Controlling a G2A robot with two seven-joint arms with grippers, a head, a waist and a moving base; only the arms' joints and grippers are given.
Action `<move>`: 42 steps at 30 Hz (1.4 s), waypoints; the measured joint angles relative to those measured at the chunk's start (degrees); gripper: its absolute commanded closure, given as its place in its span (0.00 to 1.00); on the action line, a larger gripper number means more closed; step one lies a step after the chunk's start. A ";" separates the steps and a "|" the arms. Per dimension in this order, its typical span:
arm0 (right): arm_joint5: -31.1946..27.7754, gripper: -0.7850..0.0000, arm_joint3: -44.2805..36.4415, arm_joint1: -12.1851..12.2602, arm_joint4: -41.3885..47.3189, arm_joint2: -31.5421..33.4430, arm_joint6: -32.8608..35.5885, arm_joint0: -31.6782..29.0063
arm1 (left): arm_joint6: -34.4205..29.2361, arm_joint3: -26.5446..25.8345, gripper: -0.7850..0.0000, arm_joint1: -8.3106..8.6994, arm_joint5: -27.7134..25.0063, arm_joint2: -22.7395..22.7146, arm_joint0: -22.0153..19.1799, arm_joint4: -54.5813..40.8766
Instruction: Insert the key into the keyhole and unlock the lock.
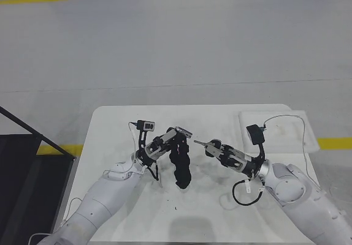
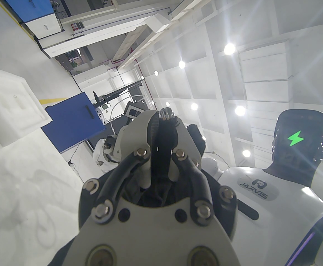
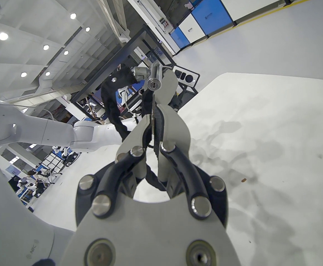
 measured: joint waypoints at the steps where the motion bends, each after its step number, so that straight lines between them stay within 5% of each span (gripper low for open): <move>1: 0.16 1.00 0.01 -0.11 0.08 -0.08 0.08 0.08 | 0.00 0.00 1.00 0.00 0.00 0.00 0.00 0.00; 17: 1.16 1.00 0.69 -1.95 2.03 -0.68 -1.45 0.15 | 0.00 0.00 1.00 0.00 0.00 0.00 0.00 0.00; 42: 9.68 1.00 -6.43 -2.74 5.49 2.90 -2.23 -8.03 | 0.00 0.00 1.00 0.00 0.00 0.00 0.00 0.00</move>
